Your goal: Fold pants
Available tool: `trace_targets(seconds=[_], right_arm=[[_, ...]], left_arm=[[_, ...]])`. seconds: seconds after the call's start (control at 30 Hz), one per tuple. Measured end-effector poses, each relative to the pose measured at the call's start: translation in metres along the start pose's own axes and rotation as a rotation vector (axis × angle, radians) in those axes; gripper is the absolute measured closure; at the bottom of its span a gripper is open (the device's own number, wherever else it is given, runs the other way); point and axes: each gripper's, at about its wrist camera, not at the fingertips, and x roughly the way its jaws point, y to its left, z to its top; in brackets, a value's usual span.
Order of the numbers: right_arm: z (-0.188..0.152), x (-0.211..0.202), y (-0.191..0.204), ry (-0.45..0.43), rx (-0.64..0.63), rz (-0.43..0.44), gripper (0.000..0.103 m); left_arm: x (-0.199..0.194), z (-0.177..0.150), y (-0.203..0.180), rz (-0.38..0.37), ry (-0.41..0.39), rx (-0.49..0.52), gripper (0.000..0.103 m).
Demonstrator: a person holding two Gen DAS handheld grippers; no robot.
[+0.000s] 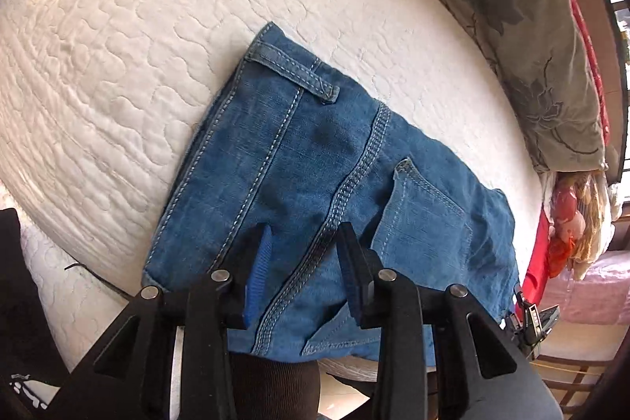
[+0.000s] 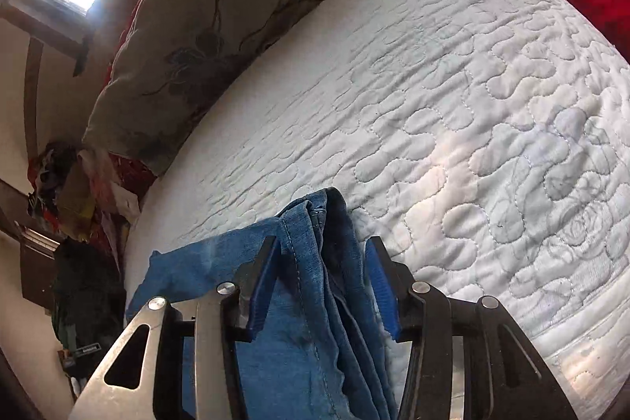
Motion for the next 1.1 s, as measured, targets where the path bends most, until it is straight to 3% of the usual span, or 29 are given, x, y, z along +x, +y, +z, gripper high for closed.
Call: trace_targets(seconds=[0.07, 0.13, 0.3, 0.33, 0.37, 0.4, 0.43, 0.57, 0.7, 0.83, 0.93, 1.0, 1.1], right_arm=[[0.007, 0.015, 0.012, 0.014, -0.113, -0.071, 0.078], [0.012, 0.023, 0.008, 0.023, -0.102, -0.069, 0.078], [0.007, -0.017, -0.007, -0.024, 0.003, 0.033, 0.071], [0.000, -0.031, -0.014, -0.035, 0.044, 0.073, 0.068], [-0.009, -0.046, -0.022, -0.050, 0.085, 0.110, 0.058], [-0.020, -0.060, -0.029, -0.062, 0.120, 0.138, 0.049], [-0.033, -0.072, -0.037, -0.066, 0.150, 0.154, 0.048], [-0.089, -0.101, -0.064, -0.058, 0.250, 0.176, 0.046], [-0.135, -0.096, -0.086, -0.036, 0.390, 0.247, 0.045], [-0.151, -0.076, -0.086, -0.015, 0.458, 0.336, 0.045], [-0.158, -0.058, -0.076, 0.007, 0.492, 0.386, 0.045], [-0.160, -0.054, -0.071, -0.023, 0.512, 0.387, 0.036], [-0.165, -0.055, -0.071, -0.092, 0.549, 0.438, 0.035]], left_arm=[[0.016, 0.004, -0.004, 0.053, 0.006, -0.005, 0.071], [0.014, 0.007, -0.010, 0.078, 0.004, 0.008, 0.070], [-0.017, -0.003, -0.040, 0.058, -0.039, 0.114, 0.070], [-0.023, -0.005, -0.050, 0.043, -0.046, 0.154, 0.069], [-0.027, -0.007, -0.064, 0.027, -0.048, 0.199, 0.068], [-0.029, -0.010, -0.082, 0.010, -0.043, 0.247, 0.068], [-0.029, -0.013, -0.100, -0.004, -0.036, 0.299, 0.068], [-0.008, -0.030, -0.192, -0.029, 0.025, 0.519, 0.068], [0.026, -0.059, -0.283, -0.071, 0.136, 0.689, 0.068], [0.057, -0.087, -0.355, -0.071, 0.227, 0.792, 0.068], [0.078, -0.104, -0.401, -0.031, 0.271, 0.865, 0.068], [0.094, -0.115, -0.430, 0.008, 0.299, 0.939, 0.068], [0.121, -0.131, -0.468, 0.051, 0.356, 1.067, 0.068]])
